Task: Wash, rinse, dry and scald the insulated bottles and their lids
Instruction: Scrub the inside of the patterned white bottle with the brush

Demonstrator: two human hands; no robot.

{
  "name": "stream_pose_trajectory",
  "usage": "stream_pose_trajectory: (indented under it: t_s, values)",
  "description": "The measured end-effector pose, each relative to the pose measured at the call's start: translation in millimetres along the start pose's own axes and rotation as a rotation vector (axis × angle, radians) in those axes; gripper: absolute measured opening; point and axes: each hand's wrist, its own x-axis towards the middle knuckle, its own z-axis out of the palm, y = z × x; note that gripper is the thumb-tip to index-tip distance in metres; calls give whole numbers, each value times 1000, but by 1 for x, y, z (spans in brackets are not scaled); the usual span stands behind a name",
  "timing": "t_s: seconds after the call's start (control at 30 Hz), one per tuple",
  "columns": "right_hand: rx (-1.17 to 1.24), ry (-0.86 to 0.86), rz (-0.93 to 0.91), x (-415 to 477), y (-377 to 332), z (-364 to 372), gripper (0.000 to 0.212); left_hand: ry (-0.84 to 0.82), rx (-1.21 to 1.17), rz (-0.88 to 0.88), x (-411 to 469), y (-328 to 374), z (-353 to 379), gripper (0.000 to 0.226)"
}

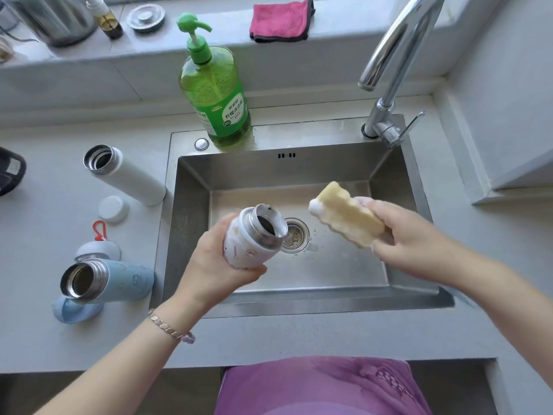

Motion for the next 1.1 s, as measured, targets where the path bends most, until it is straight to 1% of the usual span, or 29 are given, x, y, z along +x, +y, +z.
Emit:
stream_pose_trajectory:
  t_s: [0.07, 0.13, 0.2, 0.27, 0.4, 0.47, 0.53, 0.57, 0.67, 0.7, 0.73, 0.77, 0.83, 0.87, 0.9, 0.93, 0.97, 1.0, 1.07, 1.1]
  values:
    - [-41, -30, -121, -2, -11, -9, 53, -24, 48, 5, -1, -5, 3, 75]
    - [-144, -83, -160, -1, -28, -11, 44, -46, 69, 24, -2, -7, 8, 77]
    - [-367, -114, -147, 5, -41, -6, 38, -50, 80, 40, -4, -6, 12, 78]
    - [-598, -102, -142, 11, -50, -1, 35, -57, 92, 54, -5, -4, 15, 78]
    - [-883, -123, -88, 18, -59, -2, 42, -23, 69, -7, -5, -9, 14, 73]
    - [-980, -155, -140, 19, -62, 1, 43, -59, 90, 14, -6, -11, 14, 74]
    - [-954, -184, -187, 19, -64, 8, 45, -122, 174, 78, -9, -12, 16, 78]
    - [-867, -183, -204, 19, -60, 13, 50, -134, 189, 82, -10, -12, 16, 80]
    - [-433, -209, -203, 15, -48, 11, 61, -104, 183, 58, -11, -17, 13, 81]
    - [-345, -195, -214, 14, -43, 6, 62, -91, 175, 54, -12, -19, 10, 81]
    - [-335, -181, -206, 12, -38, -3, 61, -77, 163, 54, -13, -21, 7, 80]
    - [-417, -163, -181, 10, -33, -11, 59, -64, 147, 50, -15, -23, 5, 80]
    - [-695, -148, -139, 2, -26, -21, 49, -35, 118, 36, -17, -27, 3, 80]
    - [-784, -141, -127, -3, -26, -26, 45, -25, 109, 28, -17, -27, 3, 80]
    - [-777, -101, -145, -7, -26, -29, 40, -22, 119, 21, -17, -29, 3, 79]
    - [-703, -41, -192, -11, -28, -30, 35, -28, 145, 25, -16, -30, 3, 79]
    - [-610, 31, -303, -11, -24, -28, 30, -37, 170, 31, -15, -31, 4, 79]
    - [-574, 70, -394, -10, -20, -24, 28, -47, 186, 39, -13, -31, 6, 79]
    - [-476, 107, -504, -5, -17, -9, 32, -75, 165, 54, -11, -27, 13, 78]
    - [-388, 73, -482, -2, -19, 2, 31, -100, 147, 82, -10, -24, 17, 76]
